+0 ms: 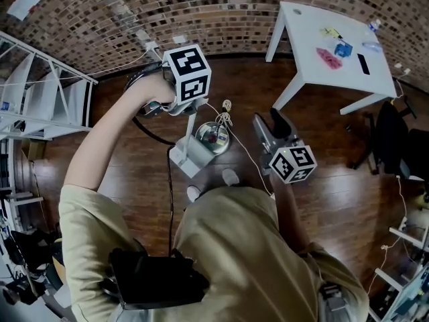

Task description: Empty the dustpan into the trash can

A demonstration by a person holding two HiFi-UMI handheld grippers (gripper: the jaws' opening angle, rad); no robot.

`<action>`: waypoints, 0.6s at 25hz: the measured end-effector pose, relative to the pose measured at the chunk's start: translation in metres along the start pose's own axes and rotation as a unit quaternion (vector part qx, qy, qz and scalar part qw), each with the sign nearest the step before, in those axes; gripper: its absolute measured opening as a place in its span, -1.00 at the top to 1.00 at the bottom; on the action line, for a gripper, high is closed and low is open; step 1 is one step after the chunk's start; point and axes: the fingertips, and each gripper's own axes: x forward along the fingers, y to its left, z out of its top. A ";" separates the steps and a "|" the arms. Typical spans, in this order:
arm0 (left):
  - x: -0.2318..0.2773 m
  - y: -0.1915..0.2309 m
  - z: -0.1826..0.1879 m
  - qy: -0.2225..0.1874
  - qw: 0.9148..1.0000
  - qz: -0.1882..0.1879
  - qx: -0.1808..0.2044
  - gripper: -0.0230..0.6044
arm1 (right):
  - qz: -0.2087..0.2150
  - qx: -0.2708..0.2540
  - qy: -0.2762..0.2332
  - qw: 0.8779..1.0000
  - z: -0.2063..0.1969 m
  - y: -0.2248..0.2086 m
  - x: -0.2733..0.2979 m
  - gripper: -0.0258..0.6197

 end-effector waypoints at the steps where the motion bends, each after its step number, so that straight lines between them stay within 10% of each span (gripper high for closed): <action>1: -0.001 -0.001 -0.010 -0.008 1.000 0.004 -0.003 0.88 | 0.007 -0.002 0.002 1.000 -0.001 0.006 0.004 0.14; 15: 0.009 -0.051 -0.172 -0.099 0.993 0.066 0.007 0.93 | 0.086 -0.027 0.029 0.996 -0.026 0.104 0.064 0.14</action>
